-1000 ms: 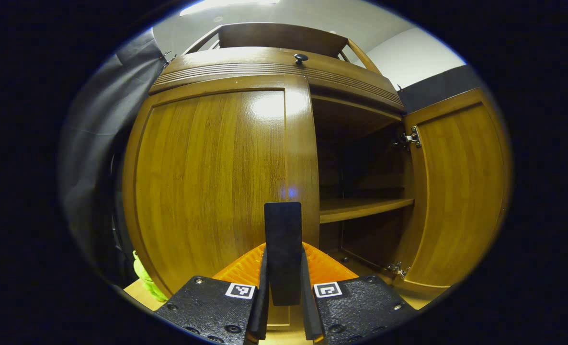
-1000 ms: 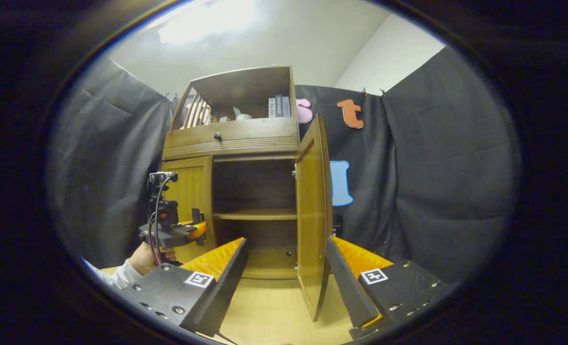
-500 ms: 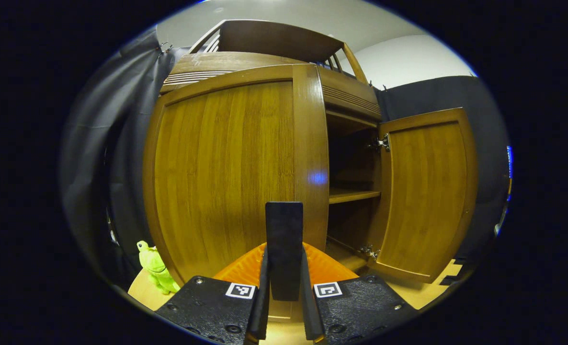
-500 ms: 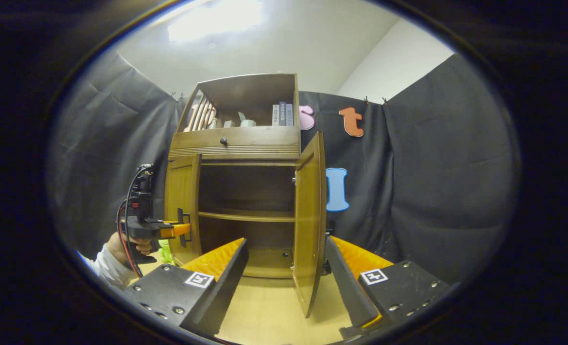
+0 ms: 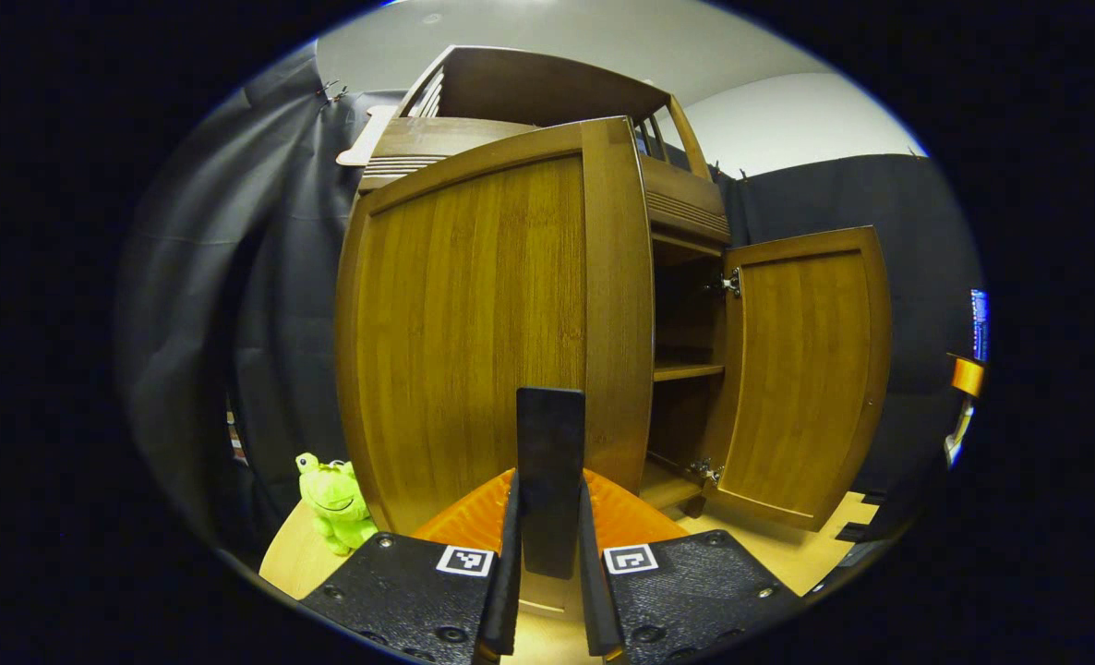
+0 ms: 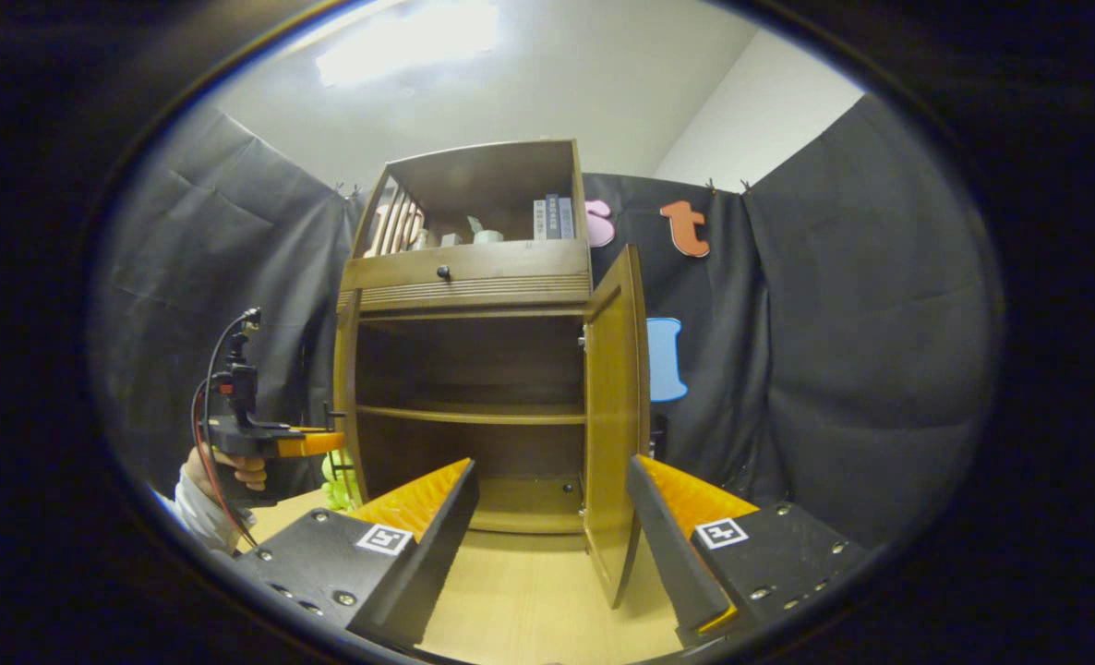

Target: Open the right door of the double-door shoe cabinet with the right hand, and open the left door with the left hand.

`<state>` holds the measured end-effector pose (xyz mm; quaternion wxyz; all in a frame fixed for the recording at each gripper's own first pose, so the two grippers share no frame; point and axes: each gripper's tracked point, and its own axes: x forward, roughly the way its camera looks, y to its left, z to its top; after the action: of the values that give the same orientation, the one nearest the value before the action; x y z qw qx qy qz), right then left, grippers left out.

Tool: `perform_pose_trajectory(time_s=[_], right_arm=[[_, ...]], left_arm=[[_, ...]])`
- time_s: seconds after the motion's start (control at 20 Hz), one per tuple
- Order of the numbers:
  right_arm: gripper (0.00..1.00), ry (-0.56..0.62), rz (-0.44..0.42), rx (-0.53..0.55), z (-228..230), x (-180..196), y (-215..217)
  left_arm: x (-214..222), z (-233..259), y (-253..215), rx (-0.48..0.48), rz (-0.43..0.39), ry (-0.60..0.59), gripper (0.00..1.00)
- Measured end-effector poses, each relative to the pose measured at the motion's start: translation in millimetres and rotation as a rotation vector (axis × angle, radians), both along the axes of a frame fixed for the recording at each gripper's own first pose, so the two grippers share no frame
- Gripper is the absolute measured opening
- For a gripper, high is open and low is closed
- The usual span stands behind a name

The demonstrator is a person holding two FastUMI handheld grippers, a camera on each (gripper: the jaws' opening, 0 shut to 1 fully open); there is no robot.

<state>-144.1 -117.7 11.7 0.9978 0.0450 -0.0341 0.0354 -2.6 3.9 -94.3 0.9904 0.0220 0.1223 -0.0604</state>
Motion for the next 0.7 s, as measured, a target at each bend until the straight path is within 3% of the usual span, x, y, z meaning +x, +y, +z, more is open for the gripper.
perform_pose_trajectory(time_s=[0.15, 0.2, 0.25, 0.3, 0.35, 0.7], right_arm=[[0.95, 0.012, -0.008, -0.003, -1.9, -0.1, 1.3], [1.00, 0.022, 0.000, -0.010, -3.7, 1.2, 4.0], [0.95, 0.028, 0.005, -0.015, -2.4, 1.9, 4.8], [1.00, 0.027, 0.005, -0.019, -0.1, 2.6, 4.1], [0.96, 0.022, 0.005, -0.022, 2.3, 1.9, 3.9], [0.96, -0.008, 0.013, -0.057, 4.9, 5.0, 12.9]], left_arm=[[-14.4, 4.1, 10.9, 0.001, 0.024, 0.008, 0.30], [-19.4, 5.8, 14.9, 0.005, 0.030, 0.003, 0.29], [-23.7, 8.1, 19.8, 0.012, 0.038, 0.001, 0.29], [-28.8, 10.0, 25.4, 0.021, 0.048, -0.011, 0.29], [-33.5, 12.9, 32.1, 0.035, 0.057, -0.017, 0.29], [-52.3, 26.4, 70.2, 0.074, 0.121, -0.041, 0.24]])
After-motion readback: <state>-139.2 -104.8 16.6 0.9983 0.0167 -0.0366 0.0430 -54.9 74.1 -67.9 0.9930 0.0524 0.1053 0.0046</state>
